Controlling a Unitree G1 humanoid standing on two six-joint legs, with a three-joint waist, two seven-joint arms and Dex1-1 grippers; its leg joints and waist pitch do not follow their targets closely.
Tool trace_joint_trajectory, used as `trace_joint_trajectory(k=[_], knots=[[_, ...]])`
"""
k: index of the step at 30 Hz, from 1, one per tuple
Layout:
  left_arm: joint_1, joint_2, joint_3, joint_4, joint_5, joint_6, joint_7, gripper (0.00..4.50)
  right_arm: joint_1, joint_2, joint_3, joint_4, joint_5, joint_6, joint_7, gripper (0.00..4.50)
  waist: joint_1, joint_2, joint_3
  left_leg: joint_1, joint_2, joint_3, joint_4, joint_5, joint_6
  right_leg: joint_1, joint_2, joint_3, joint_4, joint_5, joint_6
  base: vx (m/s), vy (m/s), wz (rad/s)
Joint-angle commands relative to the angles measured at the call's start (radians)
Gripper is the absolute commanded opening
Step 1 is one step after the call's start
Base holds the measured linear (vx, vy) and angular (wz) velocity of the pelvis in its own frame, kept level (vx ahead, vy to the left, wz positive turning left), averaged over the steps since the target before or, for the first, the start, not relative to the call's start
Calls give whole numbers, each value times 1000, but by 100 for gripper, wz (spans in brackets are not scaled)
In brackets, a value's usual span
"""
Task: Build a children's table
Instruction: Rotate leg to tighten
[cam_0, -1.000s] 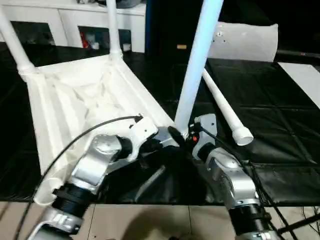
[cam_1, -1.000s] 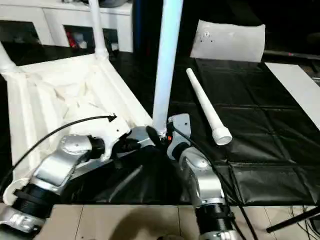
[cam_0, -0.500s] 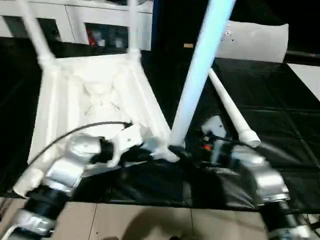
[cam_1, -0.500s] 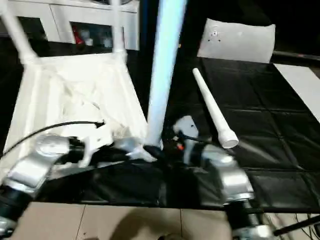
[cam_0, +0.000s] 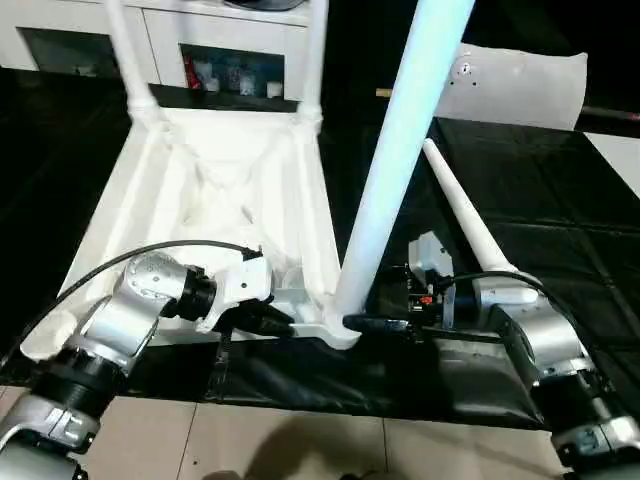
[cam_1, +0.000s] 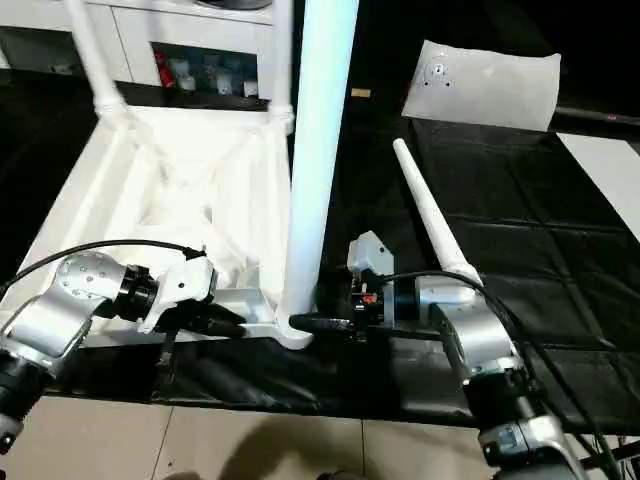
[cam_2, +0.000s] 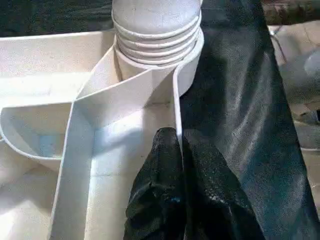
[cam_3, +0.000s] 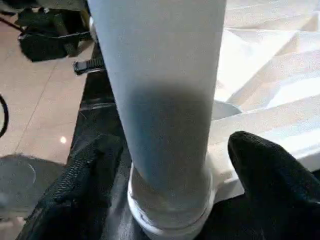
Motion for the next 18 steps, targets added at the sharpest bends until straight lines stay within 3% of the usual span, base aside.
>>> trace_joint_trajectory(k=[1, 13, 18], knots=[[1, 0, -83, 18, 39, -21, -68, 0, -25, -16, 12, 22, -9, -19, 32, 344, -2, 5, -50, -8, 22, 5, -56, -68, 78, 61, -72, 54, -57, -78, -228, 0, 0, 0], [-17, -4, -93, 49, 41, -47, -87, 0, -53, -6, 51, 73, -22, -69, 89, 224, 7, 3, -50, -7, 24, 6, -55, -59, 77, 62, -72, 53, -52, -62, -236, 0, 0, 0], [-16, -3, -94, 53, 42, -51, -90, 0, -52, -2, 55, 84, -18, -79, 102, 205, 12, 5, -50, -6, 24, 7, -54, -59, 77, 61, -71, 53, -51, -52, -239, 0, 0, 0]])
